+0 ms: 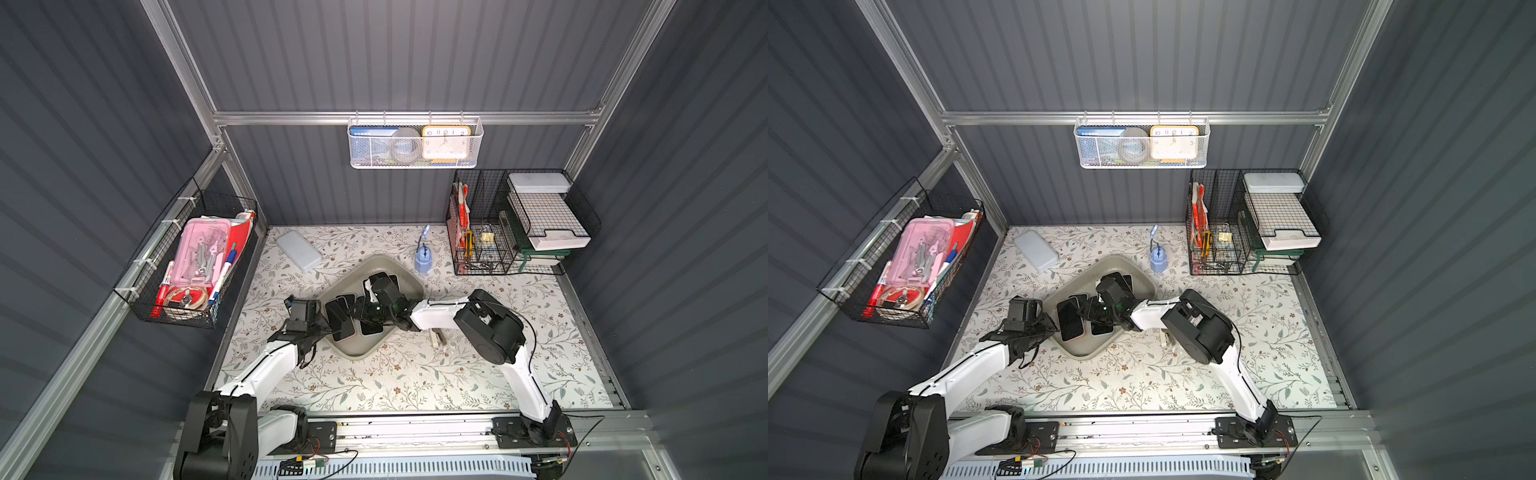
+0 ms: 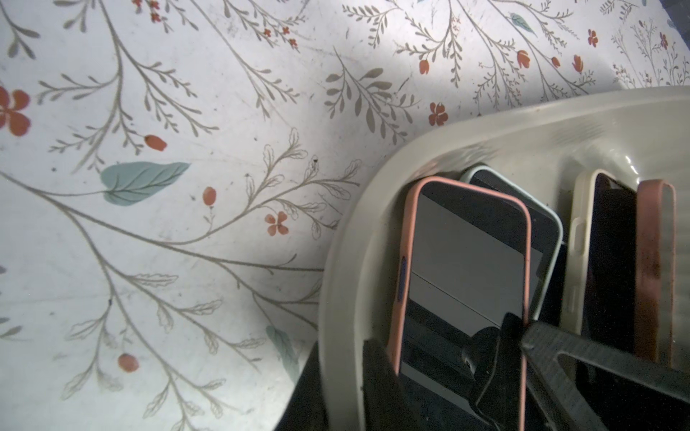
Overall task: Take the phone out of the storage box
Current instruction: Pick up the phone from the storage box.
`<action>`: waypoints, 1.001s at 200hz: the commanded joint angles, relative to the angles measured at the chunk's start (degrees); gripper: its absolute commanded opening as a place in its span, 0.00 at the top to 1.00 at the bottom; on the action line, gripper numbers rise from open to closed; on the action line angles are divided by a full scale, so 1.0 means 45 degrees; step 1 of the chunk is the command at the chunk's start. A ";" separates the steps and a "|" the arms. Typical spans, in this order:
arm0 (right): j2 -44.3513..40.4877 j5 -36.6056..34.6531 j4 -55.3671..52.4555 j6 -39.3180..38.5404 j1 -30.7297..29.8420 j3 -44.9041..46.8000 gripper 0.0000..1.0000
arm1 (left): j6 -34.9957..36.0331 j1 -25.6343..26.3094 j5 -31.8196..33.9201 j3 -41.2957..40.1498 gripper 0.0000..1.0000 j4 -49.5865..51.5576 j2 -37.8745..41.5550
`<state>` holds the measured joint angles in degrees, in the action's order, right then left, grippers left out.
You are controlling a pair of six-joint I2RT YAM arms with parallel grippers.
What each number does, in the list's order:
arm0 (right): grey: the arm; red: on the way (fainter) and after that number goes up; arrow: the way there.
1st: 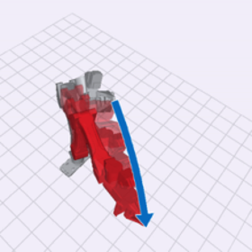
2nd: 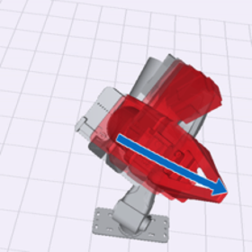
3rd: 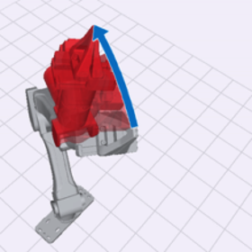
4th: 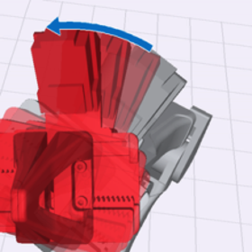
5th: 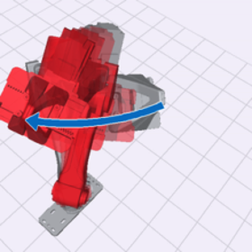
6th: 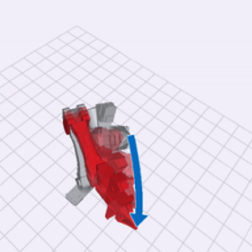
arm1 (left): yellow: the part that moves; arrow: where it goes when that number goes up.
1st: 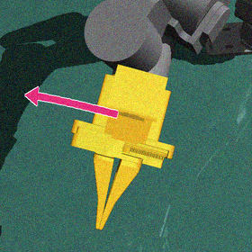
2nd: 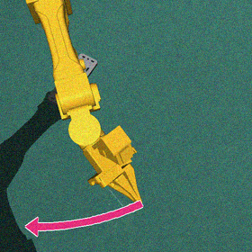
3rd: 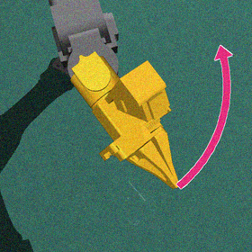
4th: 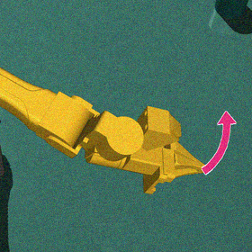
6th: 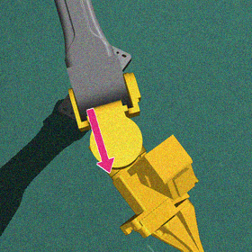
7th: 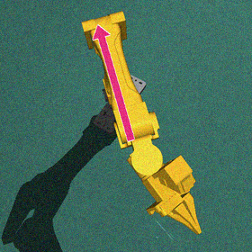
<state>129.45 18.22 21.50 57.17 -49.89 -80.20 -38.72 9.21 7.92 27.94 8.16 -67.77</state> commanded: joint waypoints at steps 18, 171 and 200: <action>-0.0424 0.0014 0.1401 -0.0010 -0.0144 0.0652 0.63 | 0.0714 0.0238 -0.0862 -0.0155 0.81 0.0239 -0.0001; -0.0359 -0.0392 0.4415 0.0908 -0.0242 0.1033 0.64 | 0.0702 0.0238 -0.0843 -0.0136 0.79 0.0237 -0.0058; -0.0083 -0.0455 0.4249 0.1156 -0.0242 0.0598 0.67 | 0.0703 0.0248 -0.0823 -0.0155 0.80 0.0266 -0.0022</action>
<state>128.90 16.84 37.41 61.34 -50.54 -74.00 -38.28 9.23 7.70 27.94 8.23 -67.79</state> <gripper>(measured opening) 0.334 0.205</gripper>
